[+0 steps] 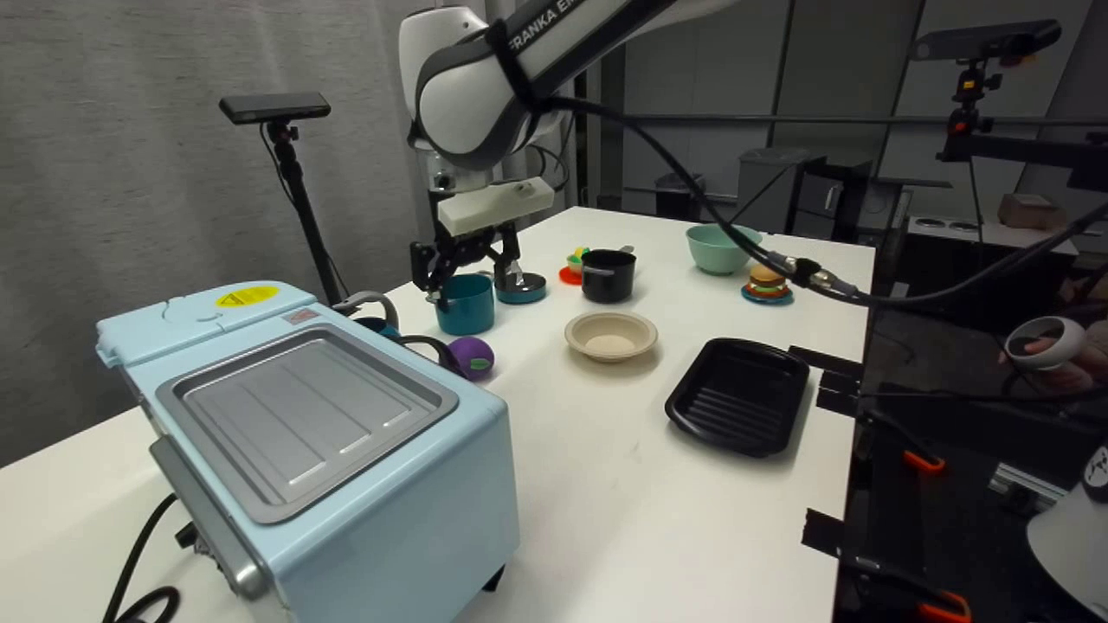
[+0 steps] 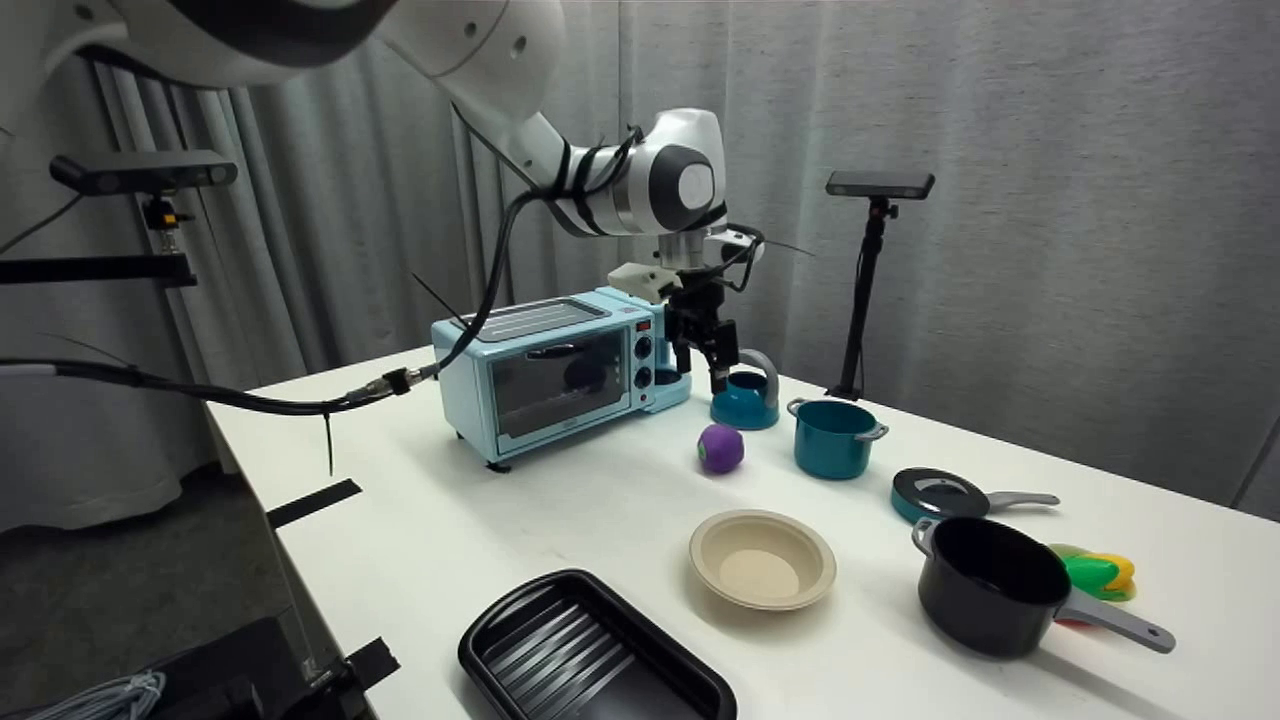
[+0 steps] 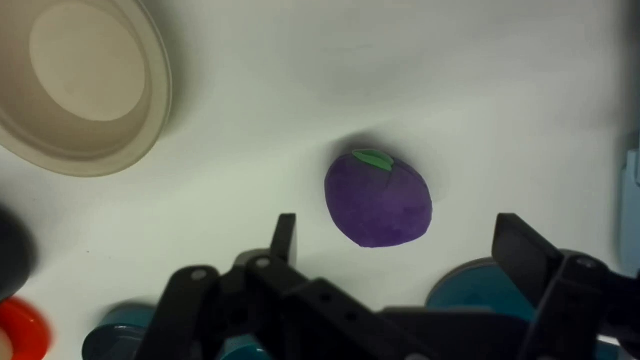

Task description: Pick up the purple plush toy and put it on the plate

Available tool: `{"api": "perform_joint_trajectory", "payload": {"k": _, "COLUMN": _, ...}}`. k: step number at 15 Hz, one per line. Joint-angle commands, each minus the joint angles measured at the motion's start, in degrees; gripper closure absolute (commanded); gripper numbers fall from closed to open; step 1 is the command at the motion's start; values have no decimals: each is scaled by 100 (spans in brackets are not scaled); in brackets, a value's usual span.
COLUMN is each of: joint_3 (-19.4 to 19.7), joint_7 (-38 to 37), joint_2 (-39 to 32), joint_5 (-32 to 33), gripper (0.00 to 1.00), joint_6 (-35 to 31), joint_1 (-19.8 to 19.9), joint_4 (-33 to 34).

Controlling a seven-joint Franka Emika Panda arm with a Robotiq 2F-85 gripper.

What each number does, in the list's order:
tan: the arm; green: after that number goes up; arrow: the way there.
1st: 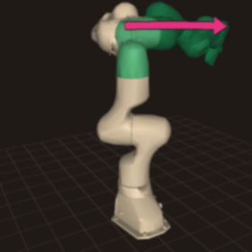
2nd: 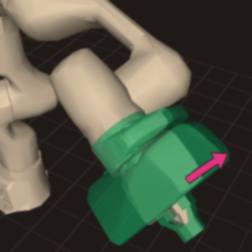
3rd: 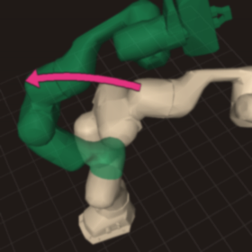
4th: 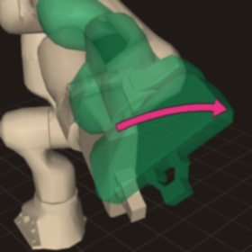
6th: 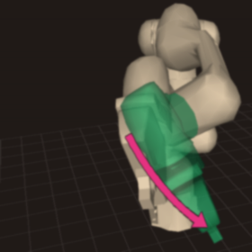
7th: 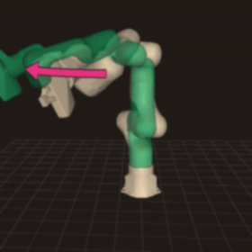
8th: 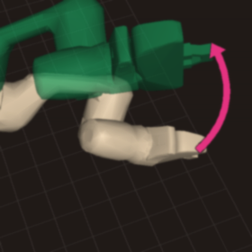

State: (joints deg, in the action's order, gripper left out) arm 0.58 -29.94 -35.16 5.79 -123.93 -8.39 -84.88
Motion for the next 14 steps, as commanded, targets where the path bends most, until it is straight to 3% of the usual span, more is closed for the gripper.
{"api": "perform_joint_trajectory", "payload": {"k": 1, "joint_3": 298, "joint_7": -308, "joint_2": -894, "joint_5": 89, "gripper": 0, "joint_6": 491, "joint_1": -258, "joint_4": 1132}}
{"api": "perform_joint_trajectory", "payload": {"k": 14, "joint_3": 507, "joint_7": -351, "joint_2": -2452, "joint_5": 67, "gripper": 0, "joint_6": 1046, "joint_1": -323, "joint_4": 2994}}
